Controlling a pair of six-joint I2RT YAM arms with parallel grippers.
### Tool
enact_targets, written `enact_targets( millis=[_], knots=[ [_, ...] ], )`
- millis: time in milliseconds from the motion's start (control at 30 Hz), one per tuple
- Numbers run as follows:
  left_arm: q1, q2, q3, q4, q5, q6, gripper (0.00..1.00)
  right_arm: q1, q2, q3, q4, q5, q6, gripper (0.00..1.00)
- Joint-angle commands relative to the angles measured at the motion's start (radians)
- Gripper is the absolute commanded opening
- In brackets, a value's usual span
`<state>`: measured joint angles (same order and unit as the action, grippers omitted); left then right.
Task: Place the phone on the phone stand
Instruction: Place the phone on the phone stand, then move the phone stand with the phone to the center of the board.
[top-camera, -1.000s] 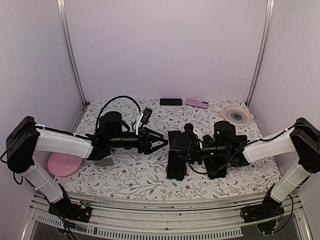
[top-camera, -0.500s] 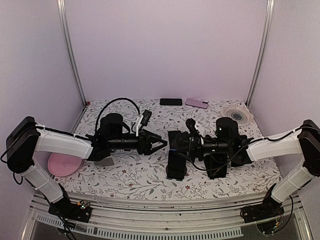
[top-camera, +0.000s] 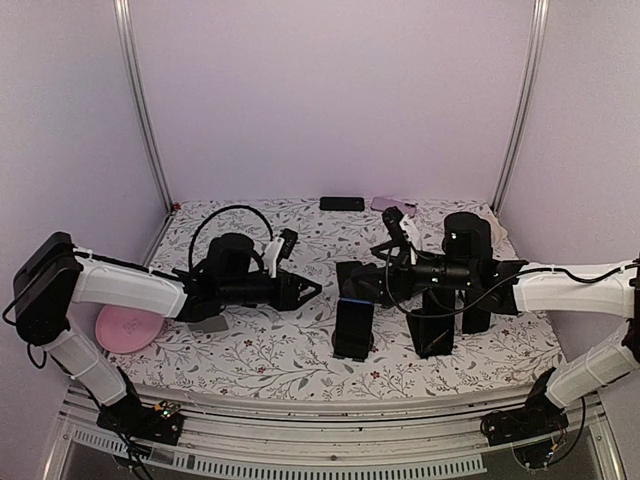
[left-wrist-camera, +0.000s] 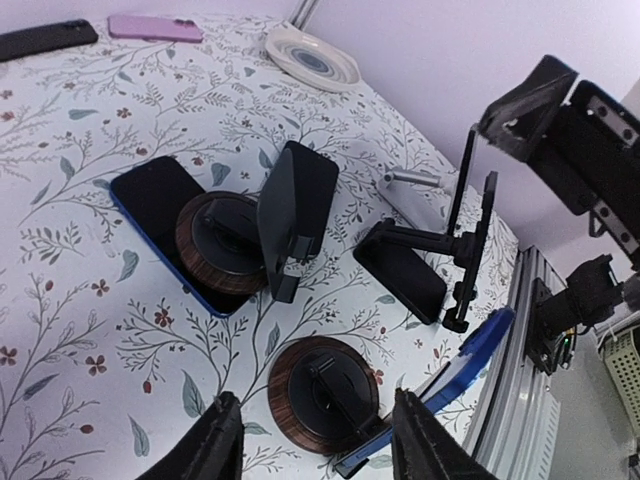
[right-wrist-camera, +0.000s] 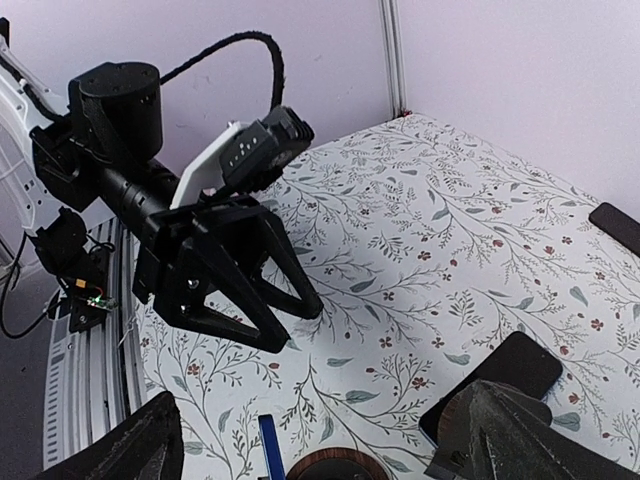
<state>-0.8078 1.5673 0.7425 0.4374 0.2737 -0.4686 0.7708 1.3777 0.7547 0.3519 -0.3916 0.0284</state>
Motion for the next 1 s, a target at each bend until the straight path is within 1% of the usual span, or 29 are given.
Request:
enact_targets(
  millis=[0,233,400,567,767,967],
  knots=[
    [0.013,0.064,0.044,-0.083,-0.043,-0.022,0.45,-0.004,-0.059,0.046,-0.091,0.101,0.053,0.99],
    [0.013,0.184,0.107,-0.080,0.021,-0.079,0.34,-0.004,-0.096,0.091,-0.185,0.174,0.117,0.99],
    [0.005,0.258,0.137,-0.050,0.071,-0.119,0.30,-0.004,-0.106,0.108,-0.234,0.217,0.154,0.99],
    [-0.014,0.322,0.158,-0.023,0.099,-0.154,0.26,-0.005,-0.113,0.108,-0.253,0.221,0.171,0.99],
    [-0.038,0.358,0.160,0.004,0.111,-0.197,0.24,-0.005,-0.121,0.108,-0.271,0.231,0.181,0.99],
    [-0.054,0.354,0.128,0.003,0.092,-0.230,0.18,-0.005,-0.129,0.111,-0.285,0.235,0.182,0.99]
  ],
)
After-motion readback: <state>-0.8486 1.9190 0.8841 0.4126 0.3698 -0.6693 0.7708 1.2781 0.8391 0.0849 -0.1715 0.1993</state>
